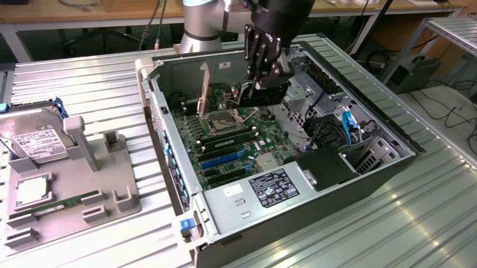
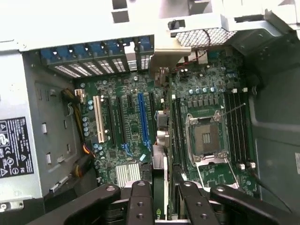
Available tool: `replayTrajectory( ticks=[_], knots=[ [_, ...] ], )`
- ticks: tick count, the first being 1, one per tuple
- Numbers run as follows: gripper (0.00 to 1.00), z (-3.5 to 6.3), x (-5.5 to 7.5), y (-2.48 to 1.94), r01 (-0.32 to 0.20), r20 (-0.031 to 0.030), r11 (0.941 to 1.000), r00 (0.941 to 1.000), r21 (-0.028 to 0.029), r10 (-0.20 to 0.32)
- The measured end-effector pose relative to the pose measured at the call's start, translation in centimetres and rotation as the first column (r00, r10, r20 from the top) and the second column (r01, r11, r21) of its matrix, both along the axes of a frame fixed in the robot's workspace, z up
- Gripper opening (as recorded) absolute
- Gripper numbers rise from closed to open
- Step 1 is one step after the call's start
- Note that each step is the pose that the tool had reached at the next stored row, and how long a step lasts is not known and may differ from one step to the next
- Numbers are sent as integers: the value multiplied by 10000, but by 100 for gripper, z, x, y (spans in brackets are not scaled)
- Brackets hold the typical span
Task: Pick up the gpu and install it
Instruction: 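Insert the gpu into the slot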
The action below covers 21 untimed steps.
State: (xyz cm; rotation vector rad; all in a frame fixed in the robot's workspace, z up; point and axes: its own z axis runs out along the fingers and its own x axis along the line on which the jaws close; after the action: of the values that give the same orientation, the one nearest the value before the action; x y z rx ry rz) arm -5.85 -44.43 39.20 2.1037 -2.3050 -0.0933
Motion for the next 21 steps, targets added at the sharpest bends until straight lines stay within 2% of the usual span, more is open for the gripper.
replayTrajectory(
  ticks=[1,4,5,7,12,18,21],
  knots=[
    [26,-14,0,-18,-110,-2,9999,9999,-3,110],
    [26,-60,-3,-156,-140,4,9999,9999,3,140],
    [26,-78,-6,-227,-141,8,9999,9999,5,141],
    [26,-98,-19,-296,-144,13,9999,9999,4,144],
    [26,-144,-84,-347,-185,72,9998,9998,4,185],
    [26,-242,-204,-349,-261,114,9997,9996,2,261],
    [26,-292,-258,-332,-271,160,9996,9995,1,271]
  ],
)
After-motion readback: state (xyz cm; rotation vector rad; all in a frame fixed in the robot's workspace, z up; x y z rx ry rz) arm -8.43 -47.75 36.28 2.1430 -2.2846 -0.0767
